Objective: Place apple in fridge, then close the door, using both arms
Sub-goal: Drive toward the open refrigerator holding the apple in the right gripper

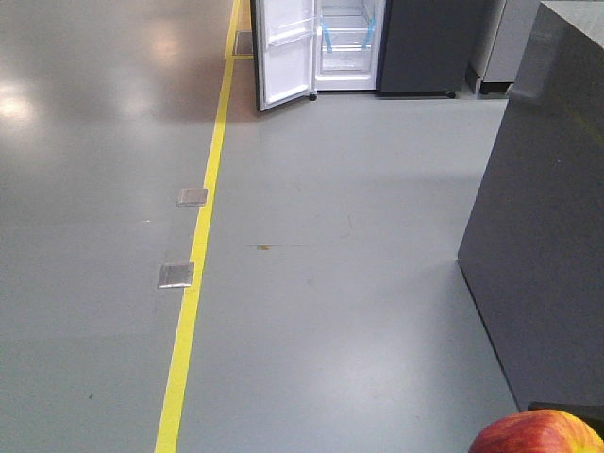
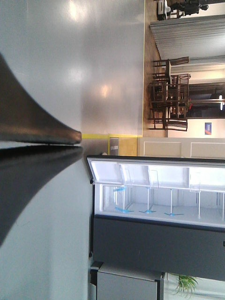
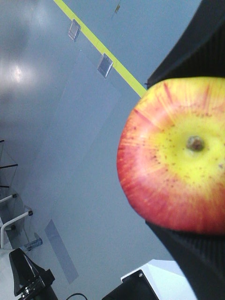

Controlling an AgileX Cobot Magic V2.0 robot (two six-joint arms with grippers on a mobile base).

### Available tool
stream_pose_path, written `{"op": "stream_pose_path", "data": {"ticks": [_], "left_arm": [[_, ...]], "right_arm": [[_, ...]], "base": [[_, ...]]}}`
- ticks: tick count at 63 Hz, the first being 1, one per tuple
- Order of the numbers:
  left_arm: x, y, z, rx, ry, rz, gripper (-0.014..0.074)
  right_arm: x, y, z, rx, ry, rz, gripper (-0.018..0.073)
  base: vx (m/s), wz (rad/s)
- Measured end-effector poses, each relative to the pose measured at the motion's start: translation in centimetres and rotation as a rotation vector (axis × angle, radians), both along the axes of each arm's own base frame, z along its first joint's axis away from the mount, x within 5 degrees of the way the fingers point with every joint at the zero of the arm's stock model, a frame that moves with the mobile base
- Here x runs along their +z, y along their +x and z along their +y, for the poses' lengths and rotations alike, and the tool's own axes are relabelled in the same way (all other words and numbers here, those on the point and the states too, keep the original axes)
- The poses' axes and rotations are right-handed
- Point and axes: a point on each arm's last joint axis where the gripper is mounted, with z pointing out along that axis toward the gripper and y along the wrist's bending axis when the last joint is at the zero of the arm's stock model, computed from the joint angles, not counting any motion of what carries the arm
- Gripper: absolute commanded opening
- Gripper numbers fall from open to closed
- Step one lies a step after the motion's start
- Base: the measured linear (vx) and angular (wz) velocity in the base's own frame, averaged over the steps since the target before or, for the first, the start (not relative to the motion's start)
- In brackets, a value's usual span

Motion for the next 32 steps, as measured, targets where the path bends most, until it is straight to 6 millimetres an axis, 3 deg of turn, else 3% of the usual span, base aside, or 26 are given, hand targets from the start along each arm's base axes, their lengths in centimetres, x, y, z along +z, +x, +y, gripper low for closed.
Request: {"op": "stream_pose_path", "data": {"ticks": [32], "left_arm": [[0.00,0.00,0.00,0.000,0.000,0.000,-0.0006]], "right_arm": [[0.00,0.00,0.00,0.000,0.000,0.000,0.0363]], "base": [[0.22,0.00]]}}
